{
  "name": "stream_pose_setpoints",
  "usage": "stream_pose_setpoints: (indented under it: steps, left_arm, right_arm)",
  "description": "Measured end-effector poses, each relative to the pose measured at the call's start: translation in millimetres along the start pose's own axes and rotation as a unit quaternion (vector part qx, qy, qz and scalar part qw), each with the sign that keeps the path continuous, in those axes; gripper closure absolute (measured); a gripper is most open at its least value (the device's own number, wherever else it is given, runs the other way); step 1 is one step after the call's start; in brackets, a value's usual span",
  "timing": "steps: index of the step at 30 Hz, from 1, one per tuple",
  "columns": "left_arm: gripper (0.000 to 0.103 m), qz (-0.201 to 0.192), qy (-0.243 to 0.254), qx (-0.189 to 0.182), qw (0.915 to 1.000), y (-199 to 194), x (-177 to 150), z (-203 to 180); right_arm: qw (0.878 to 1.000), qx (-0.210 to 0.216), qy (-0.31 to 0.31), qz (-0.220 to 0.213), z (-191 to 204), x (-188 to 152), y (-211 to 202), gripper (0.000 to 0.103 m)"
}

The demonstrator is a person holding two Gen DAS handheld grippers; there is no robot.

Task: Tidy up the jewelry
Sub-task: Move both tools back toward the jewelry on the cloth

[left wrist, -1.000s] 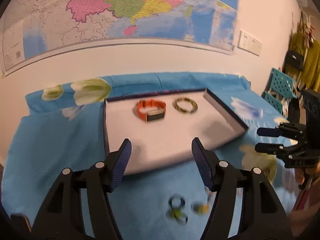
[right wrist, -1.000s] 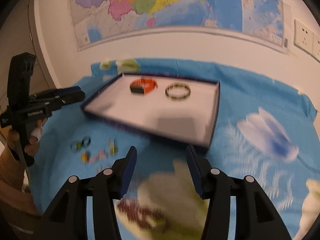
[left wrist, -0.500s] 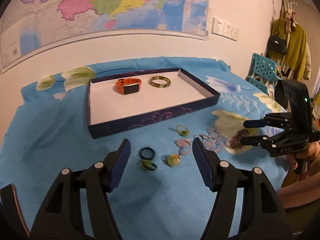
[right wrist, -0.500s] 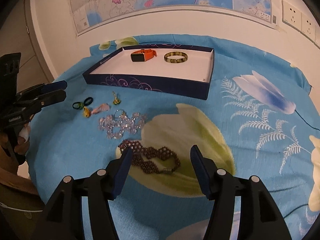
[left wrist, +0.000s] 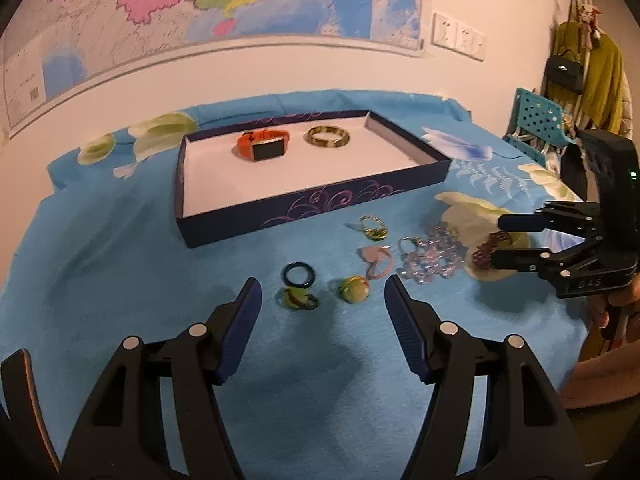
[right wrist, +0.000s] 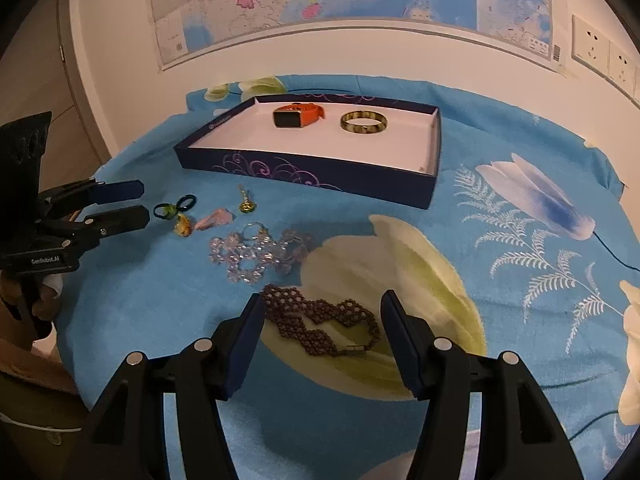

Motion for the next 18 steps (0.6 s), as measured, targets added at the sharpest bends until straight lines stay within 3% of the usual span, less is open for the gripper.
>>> stream_pose_setpoints:
  steps: [4, 9, 16, 18]
  left_arm:
    - [0.044, 0.025, -0.007, 0.006, 0.9996, 11.0, -4.5, 5.5]
    - [0.057, 0.053, -0.018, 0.011, 0.9984, 24.2, -7.7, 11.9]
    - [0.068, 0.067, -0.024, 0.018, 0.9973, 30.8, -10.4, 15.8]
    - [0.077, 0.070, -0.021, 0.024, 0.9970, 32.0, -10.5, 16.1]
  right_arm:
    - [1.000, -0.004, 0.011, 0.004, -6.6, -2.7, 0.8, 0.045]
    - [1.000, -0.006, 0.019, 0.005, -10.4, -3.6, 2.1, 0.045]
    - [1.000, -0.003, 0.019, 0.005, -9.0, -4.1, 2.7, 0.045]
    - [1.000, -0.003, 0.019, 0.005, -9.2, -4.0, 2.9, 0.045]
Point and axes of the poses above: each gripper's, at about its wrist camera, not at the fingertips, and y roughly the way its jaws point, z to its left, x to its top, the point moved 7 cm from there along y, roughly the way its jaws point, and after that the axes turned 6 degrees about -z, right-handed, at the moved point
